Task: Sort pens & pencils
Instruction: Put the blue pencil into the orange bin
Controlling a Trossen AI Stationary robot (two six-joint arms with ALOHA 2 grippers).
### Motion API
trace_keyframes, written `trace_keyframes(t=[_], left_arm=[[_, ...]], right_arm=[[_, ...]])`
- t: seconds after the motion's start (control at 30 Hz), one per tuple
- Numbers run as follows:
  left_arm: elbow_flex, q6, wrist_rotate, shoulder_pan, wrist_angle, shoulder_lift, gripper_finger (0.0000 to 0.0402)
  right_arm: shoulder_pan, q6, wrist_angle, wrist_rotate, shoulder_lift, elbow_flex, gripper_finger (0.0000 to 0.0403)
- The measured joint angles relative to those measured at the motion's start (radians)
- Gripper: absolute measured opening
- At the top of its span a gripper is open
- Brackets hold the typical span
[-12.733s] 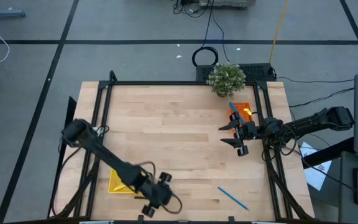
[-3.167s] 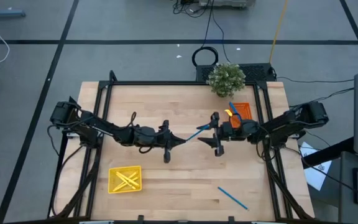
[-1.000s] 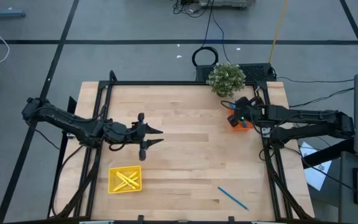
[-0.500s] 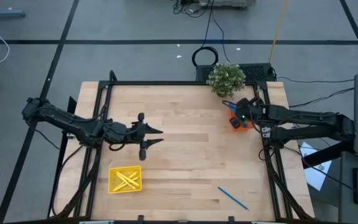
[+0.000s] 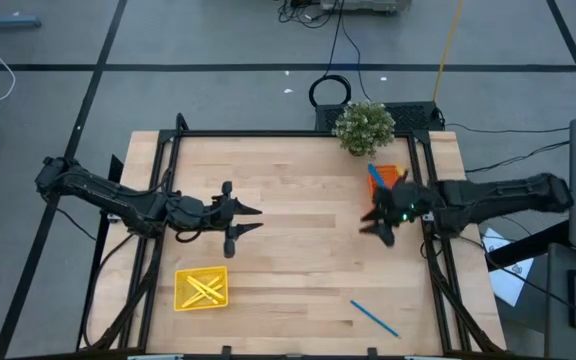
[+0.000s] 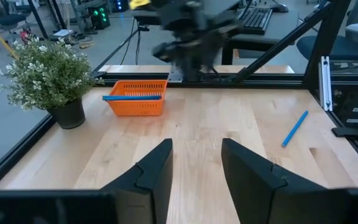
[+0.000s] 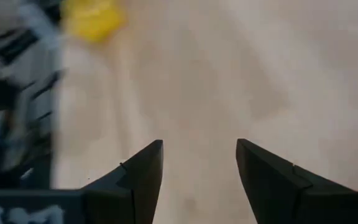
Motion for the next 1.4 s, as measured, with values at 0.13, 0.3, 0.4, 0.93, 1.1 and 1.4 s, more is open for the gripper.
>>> trace_keyframes(t=[0.13, 0.3, 0.4, 0.93, 1.1, 1.4], left_arm=[[0.0, 0.0, 0.0, 0.0, -0.004, 0.0, 0.0143], [0.0, 0.0, 0.0, 0.0, -0.004, 0.0, 0.0143], [0.0, 0.0, 0.0, 0.0, -0.003, 0.0, 0.0143], [0.0, 0.001, 0.0, 0.0, -0.003, 0.0, 0.0143], [0.0, 0.005, 0.0, 0.0, -0.003, 0.0, 0.0143], [0.0, 0.018, 0.0, 0.0, -0.026, 0.0, 0.0143]], right_arm=[[0.228, 0.012, 0.245, 0.02, 0.059, -0.021, 0.0184], [0.49, 0.046, 0.382, 0.157, 0.199, 0.018, 0.0176], [0.606, 0.155, 0.291, 0.225, 0.306, 0.094, 0.0168], [0.934, 1.211, -0.141, -0.116, 0.809, 0.409, 0.0134], [0.945, 1.254, -0.11, -0.134, 0.868, 0.409, 0.0134], [0.944, 1.278, -0.029, -0.138, 0.963, 0.409, 0.0134]])
